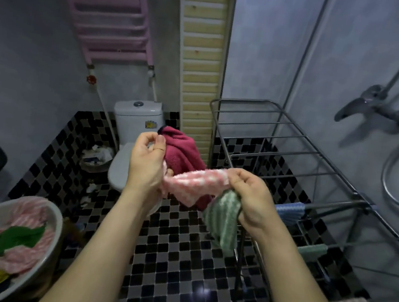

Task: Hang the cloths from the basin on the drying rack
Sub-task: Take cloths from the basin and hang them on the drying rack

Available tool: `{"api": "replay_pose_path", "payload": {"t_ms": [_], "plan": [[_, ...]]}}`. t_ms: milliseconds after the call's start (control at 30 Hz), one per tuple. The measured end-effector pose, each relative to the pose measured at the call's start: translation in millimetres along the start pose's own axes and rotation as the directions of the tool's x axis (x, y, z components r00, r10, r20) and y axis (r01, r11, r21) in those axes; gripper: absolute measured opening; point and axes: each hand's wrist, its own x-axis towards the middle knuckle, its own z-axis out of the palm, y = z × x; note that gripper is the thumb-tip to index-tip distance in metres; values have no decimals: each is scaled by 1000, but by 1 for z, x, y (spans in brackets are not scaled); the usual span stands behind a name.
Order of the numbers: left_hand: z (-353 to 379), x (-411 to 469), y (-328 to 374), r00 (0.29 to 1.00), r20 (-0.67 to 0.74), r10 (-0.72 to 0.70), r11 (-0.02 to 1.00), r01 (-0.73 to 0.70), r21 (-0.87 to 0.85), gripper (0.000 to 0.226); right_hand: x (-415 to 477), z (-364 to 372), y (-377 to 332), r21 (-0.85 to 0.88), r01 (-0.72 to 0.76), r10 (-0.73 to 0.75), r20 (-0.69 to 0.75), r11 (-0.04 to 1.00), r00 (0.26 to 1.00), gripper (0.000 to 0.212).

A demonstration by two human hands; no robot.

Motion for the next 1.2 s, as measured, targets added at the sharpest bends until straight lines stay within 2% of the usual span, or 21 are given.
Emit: {"api": "replay_pose_path", "payload": {"t_ms": [67,100,200,267,333,400,467,533,600,667,733,833,933,1000,1067,1100,1200], "plan": [[13,3,-2,993,114,44,997,-51,55,19,7,-7,-6,394,-149,144,44,907,989,28],[17,5,-3,986,151,66,993,-79,84,20,10,-9,-9,504,-190,174,78,843,982,32],[28,23,-1,980,187,67,995,-80,65,18,31,-14,-11,673,-193,187,82,714,979,29],[29,42,3,974,221,54,997,-64,40,16,51,-20,-14,678,-173,197,41,714,979,33],[32,62,8,933,358,28,997,-53,60,16,70,-24,-23,532,-163,158,55,831,986,34],[40,78,14,844,537,-8,987,-79,138,19,85,-22,-37,276,-59,26,122,959,992,21],[52,94,18,762,647,0,964,-173,204,21,101,-12,-52,68,40,-57,286,997,957,33],[64,116,16,740,670,54,916,-305,263,19,121,-4,-63,-102,111,-69,349,989,934,38],[72,135,9,750,641,165,814,-470,341,16,135,-3,-74,-305,182,-108,244,935,964,25],[77,151,5,738,616,275,730,-577,366,15,146,-9,-80,-440,174,-143,104,881,984,7],[84,166,3,733,586,345,742,-595,309,16,152,-19,-86,-556,131,-159,-3,821,987,9],[100,183,2,766,552,329,826,-517,225,25,158,-41,-94,-590,43,-139,-117,807,983,16],[115,191,-7,804,583,117,945,-271,184,44,167,-70,-95,-628,14,-193,-218,778,957,28],[132,195,-23,761,642,-90,989,-8,148,48,176,-95,-94,-609,5,-223,-283,793,933,29],[145,192,-40,680,689,-251,968,188,167,45,182,-115,-91,-600,-13,-230,-326,800,917,28],[155,190,-51,639,710,-295,955,198,219,41,185,-128,-88,-601,-27,-225,-340,799,913,28],[182,177,-84,568,759,-318,923,1,386,30,188,-163,-78,-641,-74,-219,-365,764,905,31]]}}
